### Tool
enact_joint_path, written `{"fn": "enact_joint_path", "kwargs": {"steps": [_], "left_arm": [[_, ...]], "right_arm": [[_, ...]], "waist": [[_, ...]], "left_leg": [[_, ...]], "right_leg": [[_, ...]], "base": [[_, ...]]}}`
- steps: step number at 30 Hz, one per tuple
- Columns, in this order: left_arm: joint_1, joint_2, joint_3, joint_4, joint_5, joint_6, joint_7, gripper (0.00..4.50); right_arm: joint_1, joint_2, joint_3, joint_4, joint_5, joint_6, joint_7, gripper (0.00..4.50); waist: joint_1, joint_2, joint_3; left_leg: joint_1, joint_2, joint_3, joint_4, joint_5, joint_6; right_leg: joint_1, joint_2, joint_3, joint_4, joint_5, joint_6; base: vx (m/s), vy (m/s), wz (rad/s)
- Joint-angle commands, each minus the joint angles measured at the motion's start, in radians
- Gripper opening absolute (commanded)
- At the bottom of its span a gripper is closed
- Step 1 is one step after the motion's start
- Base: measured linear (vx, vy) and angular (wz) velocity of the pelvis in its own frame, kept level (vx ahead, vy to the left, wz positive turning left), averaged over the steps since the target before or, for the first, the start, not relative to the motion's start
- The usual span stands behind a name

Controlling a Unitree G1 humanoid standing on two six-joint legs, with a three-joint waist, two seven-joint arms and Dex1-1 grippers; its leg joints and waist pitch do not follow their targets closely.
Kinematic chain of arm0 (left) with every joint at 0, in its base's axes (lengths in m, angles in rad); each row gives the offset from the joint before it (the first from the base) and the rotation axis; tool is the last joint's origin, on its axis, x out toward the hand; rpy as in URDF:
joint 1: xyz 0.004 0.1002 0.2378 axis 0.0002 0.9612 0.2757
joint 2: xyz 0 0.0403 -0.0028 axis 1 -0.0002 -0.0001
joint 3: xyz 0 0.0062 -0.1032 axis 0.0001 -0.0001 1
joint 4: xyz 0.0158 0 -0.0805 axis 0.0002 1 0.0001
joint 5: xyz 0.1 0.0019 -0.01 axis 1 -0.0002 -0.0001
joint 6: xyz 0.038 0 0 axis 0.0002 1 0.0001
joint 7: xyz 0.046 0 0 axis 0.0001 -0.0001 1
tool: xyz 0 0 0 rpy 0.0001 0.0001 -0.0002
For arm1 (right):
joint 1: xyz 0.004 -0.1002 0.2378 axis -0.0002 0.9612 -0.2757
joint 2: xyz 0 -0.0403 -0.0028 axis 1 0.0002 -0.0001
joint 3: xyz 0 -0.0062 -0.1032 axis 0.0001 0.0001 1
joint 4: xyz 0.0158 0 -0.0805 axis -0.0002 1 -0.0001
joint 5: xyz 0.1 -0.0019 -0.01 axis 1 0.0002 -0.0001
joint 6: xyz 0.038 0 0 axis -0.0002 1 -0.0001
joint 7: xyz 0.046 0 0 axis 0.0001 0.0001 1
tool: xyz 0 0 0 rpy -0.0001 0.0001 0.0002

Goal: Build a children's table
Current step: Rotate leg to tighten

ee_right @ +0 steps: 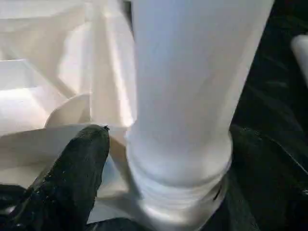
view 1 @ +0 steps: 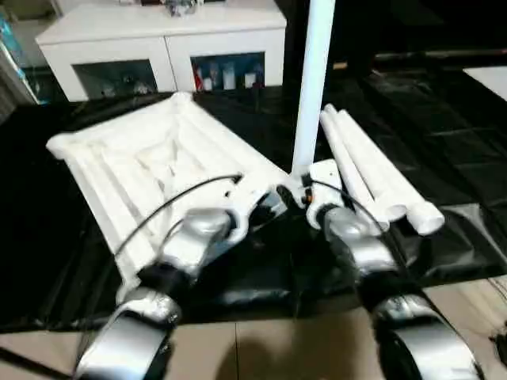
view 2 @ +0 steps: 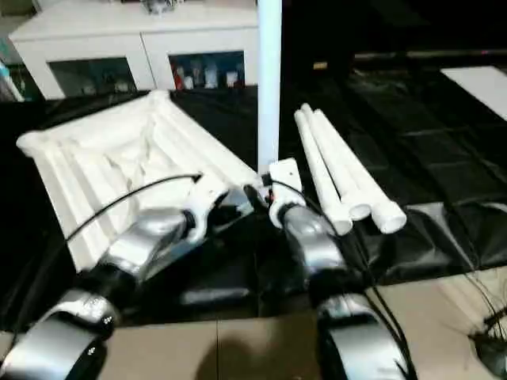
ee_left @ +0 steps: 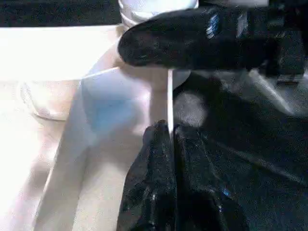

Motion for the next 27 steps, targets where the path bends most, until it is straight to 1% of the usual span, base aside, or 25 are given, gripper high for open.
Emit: {"fn": "enact_joint_path", "kwargs": {"steps": [1, 2, 3, 4, 5, 6, 7, 8, 9, 10, 11, 12, 14, 15, 17, 18, 20, 21, 22, 24, 27], "left_arm": [[0.046, 0.027, -0.013, -0.005, -0.014, -0.016, -0.061, 0.0], [0.053, 0.036, -0.011, -0.017, -0.02, -0.018, -0.079, 0.0], [0.06, 0.047, -0.009, -0.031, -0.026, -0.021, -0.101, 0.0], [0.069, 0.067, -0.008, -0.057, -0.037, -0.034, -0.144, 0.0], [0.071, 0.069, -0.008, -0.062, -0.04, -0.035, -0.151, 0.0], [0.081, 0.088, -0.01, -0.094, -0.056, -0.037, -0.203, 0.0], [0.082, 0.09, -0.01, -0.098, -0.058, -0.036, -0.208, 0.0], [0.091, 0.106, -0.017, -0.126, -0.071, -0.036, -0.25, 0.0], [0.094, 0.113, -0.023, -0.137, -0.074, -0.036, -0.267, 0.0], [0.095, 0.118, -0.027, -0.142, -0.074, -0.038, -0.277, 0.0], [0.098, 0.124, -0.031, -0.152, -0.074, -0.039, -0.292, 0.0], [0.099, 0.126, -0.031, -0.156, -0.074, -0.037, -0.296, 0.0], [0.103, 0.13, -0.03, -0.166, -0.076, -0.032, -0.302, 0.0], [0.104, 0.131, -0.031, -0.169, -0.079, -0.03, -0.31, 0.0], [0.105, 0.132, -0.033, -0.172, -0.081, -0.029, -0.317, 0.0], [0.108, 0.135, -0.035, -0.181, -0.083, -0.023, -0.33, 0.0], [0.11, 0.137, -0.036, -0.185, -0.084, -0.021, -0.336, 0.0], [0.111, 0.138, -0.039, -0.187, -0.085, -0.021, -0.344, 0.0], [0.111, 0.139, -0.04, -0.188, -0.085, -0.021, -0.348, 0.0], [0.114, 0.141, -0.041, -0.192, -0.085, -0.019, -0.354, 0.0], [0.118, 0.143, -0.041, -0.202, -0.084, -0.013, -0.359, 0.0]], "right_arm": [[0.024, -0.036, 0.031, -0.067, 0.019, 0.015, 0.098, 4.0], [0.038, -0.055, 0.038, -0.086, 0.029, 0.024, 0.141, 4.0], [0.054, -0.075, 0.046, -0.11, 0.042, 0.034, 0.191, 4.0], [0.09, -0.107, 0.065, -0.164, 0.081, 0.036, 0.313, 4.0], [0.096, -0.112, 0.069, -0.172, 0.085, 0.038, 0.33, 4.0], [0.134, -0.146, 0.098, -0.222, 0.105, 0.04, 0.444, 4.0], [0.138, -0.15, 0.101, -0.227, 0.106, 0.04, 0.455, 4.0], [0.161, -0.17, 0.112, -0.256, 0.115, 0.05, 0.52, 4.0], [0.167, -0.176, 0.114, -0.259, 0.115, 0.049, 0.539, 4.0], [0.168, -0.179, 0.115, -0.257, 0.113, 0.049, 0.545, 4.0], [0.171, -0.188, 0.121, -0.261, 0.114, 0.053, 0.56, 4.0], [0.174, -0.193, 0.126, -0.265, 0.117, 0.051, 0.572, 4.0], [0.181, -0.2, 0.129, -0.283, 0.126, 0.061, 0.584, 4.0], [0.184, -0.203, 0.131, -0.291, 0.133, 0.061, 0.599, 4.0], [0.187, -0.205, 0.132, -0.297, 0.138, 0.061, 0.611, 4.0], [0.188, -0.206, 0.131, -0.298, 0.135, 0.057, 0.62, 4.0], [0.188, -0.204, 0.127, -0.294, 0.132, 0.053, 0.62, 4.0], [0.182, -0.202, 0.123, -0.279, 0.132, 0.044, 0.62, 4.0], [0.18, -0.202, 0.121, -0.273, 0.131, 0.041, 0.62, 4.0], [0.171, -0.201, 0.121, -0.246, 0.116, 0.008, 0.606, 4.0], [0.163, -0.195, 0.111, -0.241, 0.116, -0.012, 0.593, 4.0]], "waist": [[0.004, -0.014, -0.054], [0.008, -0.016, -0.053], [0.009, -0.016, -0.053], [0.008, -0.015, -0.053], [0.01, -0.016, -0.053], [0.01, -0.013, -0.051], [0.01, -0.014, -0.05], [0.009, -0.015, -0.049], [0.009, -0.016, -0.047], [0.009, -0.015, -0.047], [0.008, -0.016, -0.048], [0.007, -0.016, -0.047], [0.008, -0.017, -0.048], [0.008, -0.017, -0.049], [0.009, -0.017, -0.051], [0.01, -0.016, -0.052], [0.011, -0.016, -0.053], [0.012, -0.017, -0.053], [0.013, -0.015, -0.052], [0.014, -0.014, -0.052], [0.018, -0.015, -0.053]], "left_leg": [[-0.002, 0.026, 0.0, -0.065, -0.174, 0.115], [-0.001, 0.026, 0.0, -0.065, -0.18, 0.119], [-0.002, 0.027, 0.0, -0.064, -0.176, 0.126], [-0.002, 0.028, 0.0, -0.065, -0.179, 0.128], [-0.001, 0.029, 0.0, -0.064, -0.185, 0.133], [-0.001, 0.029, 0.0, -0.066, -0.201, 0.131], [0.0, 0.03, 0.001, -0.067, -0.209, 0.127], [0.0, 0.031, 0.0, -0.069, -0.223, 0.119], [-0.001, 0.032, 0.0, -0.071, -0.239, 0.114], [0.001, 0.032, 0.0, -0.072, -0.246, 0.109], [0.003, 0.032, 0.0, -0.072, -0.251, 0.1], [0.002, 0.031, 0.0, -0.072, -0.249, 0.093], [0.004, 0.032, 0.0, -0.071, -0.238, 0.09], [0.002, 0.032, -0.001, -0.07, -0.221, 0.093], [0.001, 0.031, 0.0, -0.067, -0.195, 0.103], [0.001, 0.03, 0.001, -0.066, -0.178, 0.111], [0.001, 0.03, 0.002, -0.064, -0.161, 0.12], [0.001, 0.03, 0.002, -0.063, -0.163, 0.123], [0.002, 0.03, 0.002, -0.064, -0.167, 0.122], [0.003, 0.031, 0.002, -0.064, -0.178, 0.115], [0.004, 0.031, 0.002, -0.064, -0.173, 0.112]], "right_leg": [[0.052, -0.03, 0.028, -0.064, -0.133, -0.256], [0.056, -0.029, 0.027, -0.064, -0.129, -0.258], [0.057, -0.03, 0.029, -0.063, -0.116, -0.257], [0.057, -0.029, 0.029, -0.062, -0.116, -0.26], [0.056, -0.03, 0.03, -0.063, -0.112, -0.261], [0.056, -0.029, 0.029, -0.064, -0.126, -0.263], [0.055, -0.03, 0.029, -0.067, -0.137, -0.261], [0.055, -0.029, 0.03, -0.067, -0.154, -0.26], [0.054, -0.03, 0.03, -0.068, -0.181, -0.258], [0.052, -0.03, 0.031, -0.07, -0.195, -0.256], [0.05, -0.031, 0.032, -0.07, -0.207, -0.256], [0.05, -0.03, 0.032, -0.069, -0.204, -0.256], [0.05, -0.029, 0.033, -0.068, -0.186, -0.259], [0.053, -0.03, 0.033, -0.064, -0.161, -0.262], [0.054, -0.03, 0.033, -0.061, -0.123, -0.267], [0.054, -0.03, 0.032, -0.059, -0.103, -0.272], [0.054, -0.03, 0.032, -0.056, -0.08, -0.281], [0.054, -0.03, 0.031, -0.057, -0.084, -0.283], [0.054, -0.031, 0.031, -0.057, -0.091, -0.283], [0.052, -0.03, 0.032, -0.059, -0.108, -0.282], [0.054, -0.03, 0.032, -0.057, -0.1, -0.282]], "base": [[0.0, 0.0, 0.0], [0.0, 0.0, 0.0], [0.0, 0.0, 0.0], [0.0, 0.0, 0.0], [0.0, 0.0, 0.0], [0.0, 0.0, 0.0], [0.0, 0.0, 0.0], [0.0, 0.0, 0.0], [0.0, 0.0, 0.0], [0.0, 0.0, 0.0], [0.0, 0.0, 0.0], [0.0, 0.0, 0.0], [0.0, 0.0, 0.0], [0.0, 0.0, 0.0], [0.0, 0.0, 0.0], [0.0, 0.0, 0.0], [0.0, 0.0, 0.0], [0.0, 0.0, 0.0], [0.0, 0.0, 0.0], [0.0, 0.0, 0.0], [0.0, 0.0, 0.0]]}}
